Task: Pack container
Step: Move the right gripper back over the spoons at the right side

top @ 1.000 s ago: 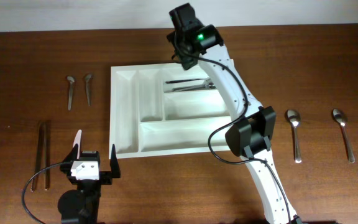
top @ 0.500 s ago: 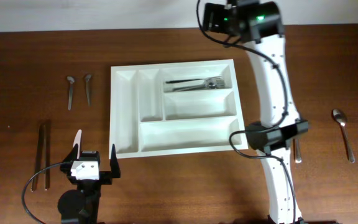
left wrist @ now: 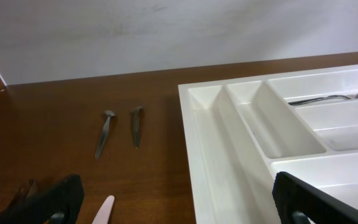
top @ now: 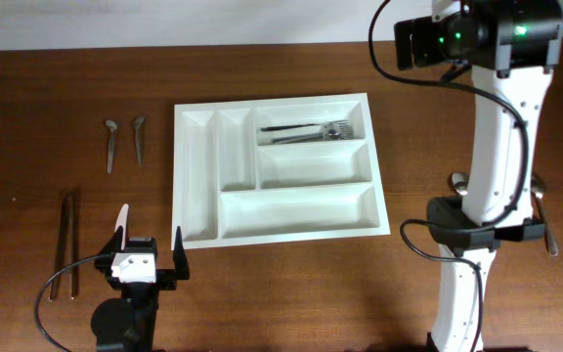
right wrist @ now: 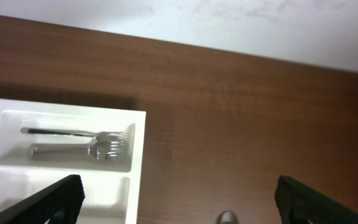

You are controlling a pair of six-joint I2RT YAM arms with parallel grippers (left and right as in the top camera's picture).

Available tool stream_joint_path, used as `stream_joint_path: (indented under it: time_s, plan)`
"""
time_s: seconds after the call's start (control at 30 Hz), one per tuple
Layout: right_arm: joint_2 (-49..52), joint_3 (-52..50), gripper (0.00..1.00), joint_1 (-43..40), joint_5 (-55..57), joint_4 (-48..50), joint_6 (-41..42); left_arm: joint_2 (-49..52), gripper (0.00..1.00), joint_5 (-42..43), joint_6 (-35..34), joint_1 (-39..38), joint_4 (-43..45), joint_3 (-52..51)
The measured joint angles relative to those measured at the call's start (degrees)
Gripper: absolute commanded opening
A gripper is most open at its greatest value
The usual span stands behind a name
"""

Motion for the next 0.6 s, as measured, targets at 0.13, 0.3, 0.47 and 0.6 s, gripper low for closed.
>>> stream_joint_path:
  time_s: [0.13,0.3,0.47,0.6]
  plan:
    - [-5.88,-7.23,0.99,0.24,-0.15,-0.02,-2.47,0.0,0.99,0.0,0.0,0.0,0.0,0.0]
    - [-14.97,-25.59,0.99,0.17,0.83,-0.02,-3.74,0.0,0.99,0.02,0.0,0.0,0.0,0.0]
    - [-21.11,-46.77,0.99,-1.51,1.68,-0.04,-3.61,0.0,0.99,0.0,0.0,0.0,0.0,0.0]
    - [-22.32,-59.32,0.99,-5.6,1.81,-0.04,-3.8,0.0,0.99,0.0,0.0,0.0,-0.02,0.0]
